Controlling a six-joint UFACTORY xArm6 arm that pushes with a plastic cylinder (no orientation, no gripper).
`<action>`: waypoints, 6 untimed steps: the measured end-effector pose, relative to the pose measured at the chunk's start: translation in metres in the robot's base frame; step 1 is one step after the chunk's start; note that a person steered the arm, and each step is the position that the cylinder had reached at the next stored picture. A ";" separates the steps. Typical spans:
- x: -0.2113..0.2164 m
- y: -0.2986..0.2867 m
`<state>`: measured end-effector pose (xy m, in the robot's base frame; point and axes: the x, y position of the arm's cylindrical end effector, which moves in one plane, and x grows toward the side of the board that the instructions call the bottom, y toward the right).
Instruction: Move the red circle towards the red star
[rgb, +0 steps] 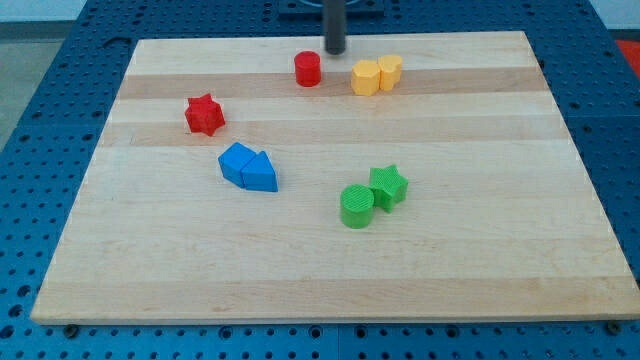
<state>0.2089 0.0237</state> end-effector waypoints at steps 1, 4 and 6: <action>0.005 0.005; 0.079 -0.100; 0.089 -0.125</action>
